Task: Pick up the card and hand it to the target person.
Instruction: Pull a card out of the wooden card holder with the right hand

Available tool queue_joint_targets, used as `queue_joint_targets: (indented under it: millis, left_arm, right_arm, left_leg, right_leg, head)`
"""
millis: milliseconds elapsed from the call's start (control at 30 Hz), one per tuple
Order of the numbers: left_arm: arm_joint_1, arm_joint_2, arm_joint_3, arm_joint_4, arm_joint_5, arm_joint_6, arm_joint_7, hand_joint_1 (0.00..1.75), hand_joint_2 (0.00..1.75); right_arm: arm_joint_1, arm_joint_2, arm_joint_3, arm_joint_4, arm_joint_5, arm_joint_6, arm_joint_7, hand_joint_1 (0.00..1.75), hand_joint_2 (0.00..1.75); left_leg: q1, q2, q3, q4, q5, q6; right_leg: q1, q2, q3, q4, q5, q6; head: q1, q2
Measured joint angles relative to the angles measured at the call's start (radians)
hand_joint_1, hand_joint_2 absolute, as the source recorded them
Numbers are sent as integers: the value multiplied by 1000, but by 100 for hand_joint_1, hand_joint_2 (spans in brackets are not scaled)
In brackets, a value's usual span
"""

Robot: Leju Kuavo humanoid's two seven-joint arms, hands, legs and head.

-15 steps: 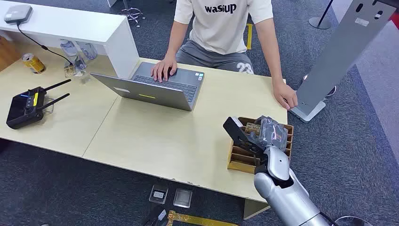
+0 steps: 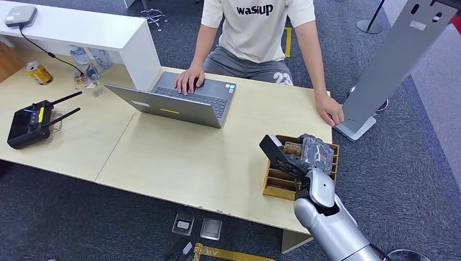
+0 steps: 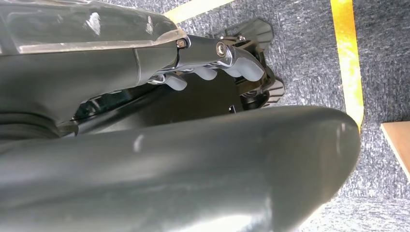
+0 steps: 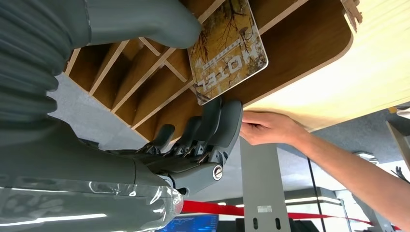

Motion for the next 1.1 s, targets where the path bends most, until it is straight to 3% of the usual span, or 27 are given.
queue_joint_targets:
  millis: [67, 600, 733, 1100]
  left_arm:
    - [0, 0, 0, 0, 0, 0, 0, 0, 0]
    - [0, 0, 0, 0, 0, 2, 0, 0, 0]
    - [0, 0, 0, 0, -1, 2, -1, 0, 175]
    - [2, 0, -6, 0, -10, 3, -26, 0, 175]
  right_arm:
    - [0, 1, 0, 2, 0, 1, 0, 136, 175]
    - [-5, 14, 2, 15, 0, 1, -2, 170, 175]
    - [-5, 14, 2, 17, -1, 1, -1, 171, 175]
    - [-5, 13, 1, 14, -2, -14, 0, 171, 175]
  left_leg:
    - [0, 0, 0, 0, 0, 0]
    - [0, 0, 0, 0, 0, 0]
    - [0, 0, 0, 0, 0, 0]
    - [0, 0, 0, 0, 0, 0]
  right_leg:
    - [0, 0, 0, 0, 0, 0]
    - [0, 0, 0, 0, 0, 0]
    - [0, 0, 0, 0, 0, 0]
    - [0, 0, 0, 0, 0, 0]
  head:
    - [0, 0]
    - [0, 0]
    - [0, 0]
    - [0, 0]
